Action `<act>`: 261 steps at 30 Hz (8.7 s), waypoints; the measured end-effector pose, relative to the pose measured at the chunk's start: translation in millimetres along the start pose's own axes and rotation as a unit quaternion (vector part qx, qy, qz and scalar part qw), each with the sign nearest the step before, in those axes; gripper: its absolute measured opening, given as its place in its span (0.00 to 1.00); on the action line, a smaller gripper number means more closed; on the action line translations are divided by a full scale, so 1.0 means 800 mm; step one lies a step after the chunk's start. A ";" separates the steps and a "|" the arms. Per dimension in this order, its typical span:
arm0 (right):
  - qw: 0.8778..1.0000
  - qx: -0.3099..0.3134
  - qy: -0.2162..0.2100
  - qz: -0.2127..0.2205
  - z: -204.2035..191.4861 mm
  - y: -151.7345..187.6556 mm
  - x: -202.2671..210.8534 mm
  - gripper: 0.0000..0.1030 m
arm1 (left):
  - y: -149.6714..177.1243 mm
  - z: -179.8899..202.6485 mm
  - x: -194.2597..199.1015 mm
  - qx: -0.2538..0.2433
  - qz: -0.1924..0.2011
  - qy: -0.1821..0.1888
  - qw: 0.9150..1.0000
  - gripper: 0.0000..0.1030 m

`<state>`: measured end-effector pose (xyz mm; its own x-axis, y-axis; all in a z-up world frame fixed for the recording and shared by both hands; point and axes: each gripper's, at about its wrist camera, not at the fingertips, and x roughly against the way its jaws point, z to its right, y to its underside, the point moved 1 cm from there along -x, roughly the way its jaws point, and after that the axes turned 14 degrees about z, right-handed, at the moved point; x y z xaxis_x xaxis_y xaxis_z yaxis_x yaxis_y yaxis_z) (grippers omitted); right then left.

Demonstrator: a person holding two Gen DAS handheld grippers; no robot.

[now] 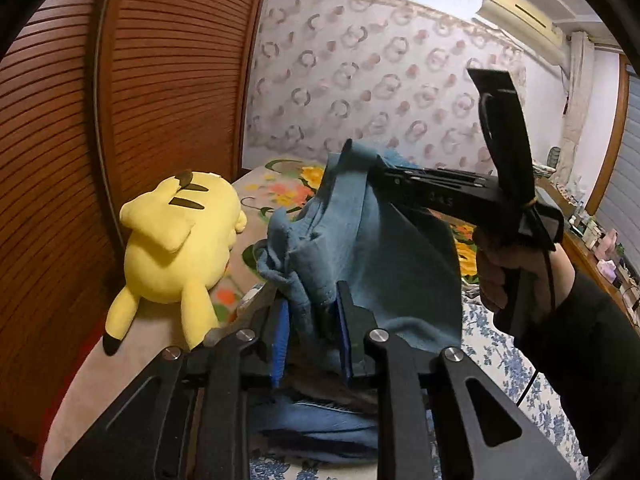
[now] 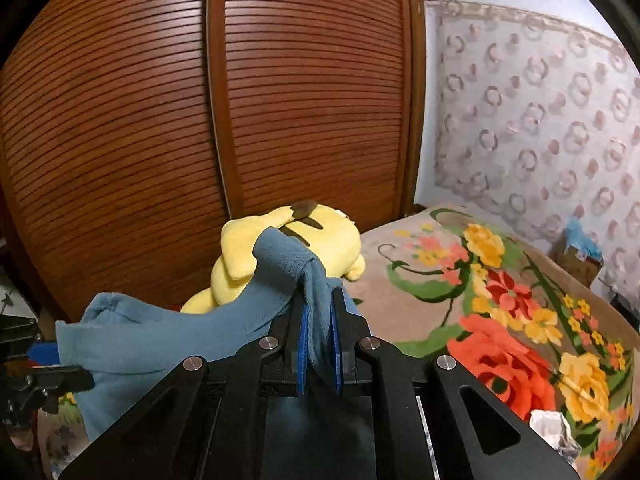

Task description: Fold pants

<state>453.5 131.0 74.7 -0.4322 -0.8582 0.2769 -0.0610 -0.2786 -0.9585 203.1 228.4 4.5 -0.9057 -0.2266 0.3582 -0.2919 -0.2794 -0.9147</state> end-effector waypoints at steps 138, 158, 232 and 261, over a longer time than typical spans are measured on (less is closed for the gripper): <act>0.945 -0.145 0.293 0.033 -0.303 0.160 0.533 0.72 | 0.115 0.205 0.202 -0.124 -0.024 0.158 0.979 0.91; 0.928 -0.117 0.343 0.090 -0.380 0.132 0.606 0.81 | 0.068 0.219 0.310 -0.129 0.063 0.169 0.975 0.91; 0.923 -0.098 0.355 0.115 -0.385 0.141 0.619 0.81 | 0.060 0.202 0.322 -0.123 0.079 0.140 0.979 0.91; 0.923 -0.101 0.353 0.116 -0.384 0.143 0.617 0.81 | 0.066 0.204 0.321 -0.125 0.079 0.144 0.978 0.91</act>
<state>-43.3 -191.7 80.8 -0.9287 -0.3704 0.0189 -0.0302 0.0247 -0.9992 5.4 2.9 79.0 -0.9840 0.0349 0.1746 -0.1753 -0.0172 -0.9844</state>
